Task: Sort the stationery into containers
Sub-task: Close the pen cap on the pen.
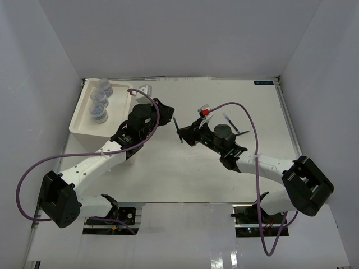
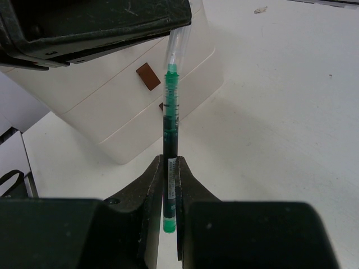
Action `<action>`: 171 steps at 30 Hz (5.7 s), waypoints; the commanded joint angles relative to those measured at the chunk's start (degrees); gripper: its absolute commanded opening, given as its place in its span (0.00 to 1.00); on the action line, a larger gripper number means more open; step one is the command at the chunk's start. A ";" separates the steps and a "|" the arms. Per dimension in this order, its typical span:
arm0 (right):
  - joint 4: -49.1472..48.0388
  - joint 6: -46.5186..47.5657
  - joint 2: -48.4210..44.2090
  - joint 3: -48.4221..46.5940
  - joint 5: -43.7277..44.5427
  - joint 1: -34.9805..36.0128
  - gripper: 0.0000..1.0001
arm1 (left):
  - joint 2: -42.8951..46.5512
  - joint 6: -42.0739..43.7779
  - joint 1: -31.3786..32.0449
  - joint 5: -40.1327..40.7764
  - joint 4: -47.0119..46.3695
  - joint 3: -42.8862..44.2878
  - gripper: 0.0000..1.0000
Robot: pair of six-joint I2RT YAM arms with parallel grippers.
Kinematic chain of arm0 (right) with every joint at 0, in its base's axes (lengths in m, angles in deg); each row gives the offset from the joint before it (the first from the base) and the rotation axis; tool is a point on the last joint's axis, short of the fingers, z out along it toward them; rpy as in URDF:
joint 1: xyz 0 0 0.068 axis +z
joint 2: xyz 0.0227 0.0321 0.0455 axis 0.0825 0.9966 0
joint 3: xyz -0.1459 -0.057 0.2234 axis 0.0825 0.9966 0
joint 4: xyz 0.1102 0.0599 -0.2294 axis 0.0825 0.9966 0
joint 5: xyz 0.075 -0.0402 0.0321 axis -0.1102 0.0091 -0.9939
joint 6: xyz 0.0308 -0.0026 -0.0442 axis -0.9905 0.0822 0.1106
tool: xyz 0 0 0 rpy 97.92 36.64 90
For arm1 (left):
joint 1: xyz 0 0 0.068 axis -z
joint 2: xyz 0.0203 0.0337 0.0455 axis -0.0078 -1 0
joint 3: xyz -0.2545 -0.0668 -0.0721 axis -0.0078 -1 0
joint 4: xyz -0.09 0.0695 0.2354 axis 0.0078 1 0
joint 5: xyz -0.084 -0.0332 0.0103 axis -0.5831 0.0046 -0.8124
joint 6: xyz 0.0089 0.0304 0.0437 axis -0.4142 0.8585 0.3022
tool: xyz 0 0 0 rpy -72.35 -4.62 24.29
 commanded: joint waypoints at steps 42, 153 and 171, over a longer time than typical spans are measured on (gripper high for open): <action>-9.82 0.63 -2.71 -10.18 4.75 -1.06 0.08 | 0.86 -1.01 2.63 -7.94 -8.86 -6.24 0.14; 1.43 16.00 -13.88 -4.29 -0.61 -11.79 0.08 | -2.73 -1.71 13.53 12.70 18.21 18.96 0.80; -1.73 23.04 -10.36 -3.51 10.72 -10.38 0.08 | -15.22 3.12 13.44 18.07 14.52 34.53 0.77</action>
